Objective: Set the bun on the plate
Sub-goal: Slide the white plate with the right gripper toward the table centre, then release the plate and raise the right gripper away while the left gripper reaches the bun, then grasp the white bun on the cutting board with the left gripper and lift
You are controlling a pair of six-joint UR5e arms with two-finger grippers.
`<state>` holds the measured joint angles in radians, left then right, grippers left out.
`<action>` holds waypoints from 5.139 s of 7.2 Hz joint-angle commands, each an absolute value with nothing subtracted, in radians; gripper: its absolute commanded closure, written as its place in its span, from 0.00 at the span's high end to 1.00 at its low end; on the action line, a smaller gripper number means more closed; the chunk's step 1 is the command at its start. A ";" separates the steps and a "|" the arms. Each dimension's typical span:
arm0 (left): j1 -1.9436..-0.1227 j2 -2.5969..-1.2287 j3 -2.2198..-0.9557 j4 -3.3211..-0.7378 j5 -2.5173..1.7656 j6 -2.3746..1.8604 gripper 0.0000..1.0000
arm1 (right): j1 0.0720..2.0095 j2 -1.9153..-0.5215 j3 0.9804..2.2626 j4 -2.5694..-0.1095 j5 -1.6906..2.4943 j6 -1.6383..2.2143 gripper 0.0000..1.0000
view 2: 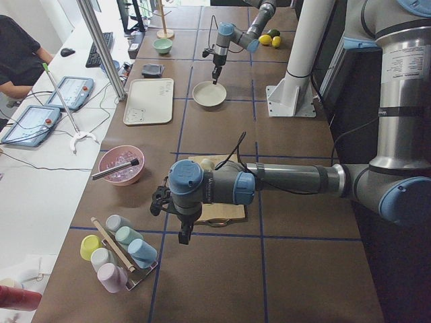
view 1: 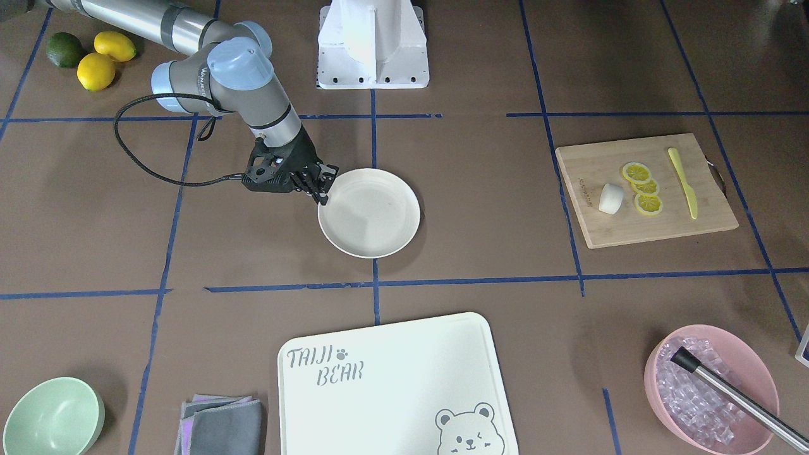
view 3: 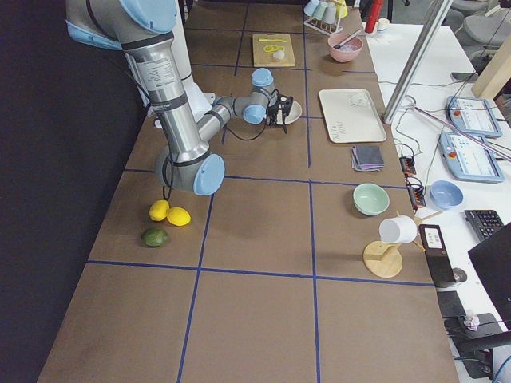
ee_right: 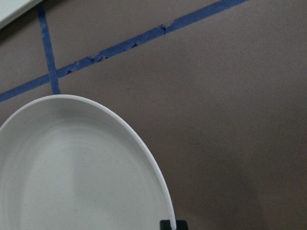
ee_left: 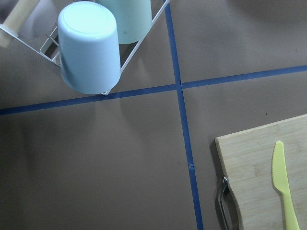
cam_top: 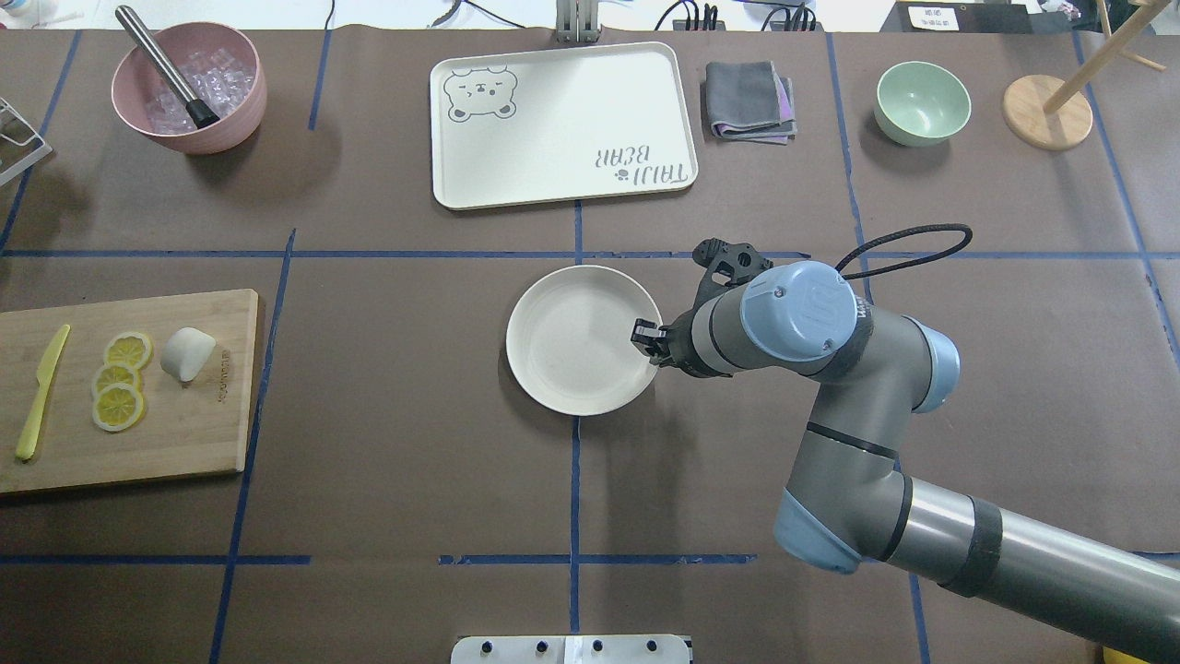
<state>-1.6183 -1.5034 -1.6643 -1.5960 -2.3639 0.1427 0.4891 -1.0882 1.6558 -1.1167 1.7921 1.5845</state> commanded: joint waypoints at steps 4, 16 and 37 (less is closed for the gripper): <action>-1.617 -1.506 -1.669 -1.597 -2.364 0.138 1.00 | 0.509 -1.074 1.664 -1.147 1.796 1.583 1.00; -0.827 -1.598 -1.806 -1.987 -2.063 -0.861 1.00 | 1.159 -1.337 1.973 -1.770 2.164 0.432 1.00; -0.781 -2.025 -1.888 -1.463 -2.063 -1.010 0.33 | 1.218 -1.353 1.970 -1.772 2.189 0.416 1.00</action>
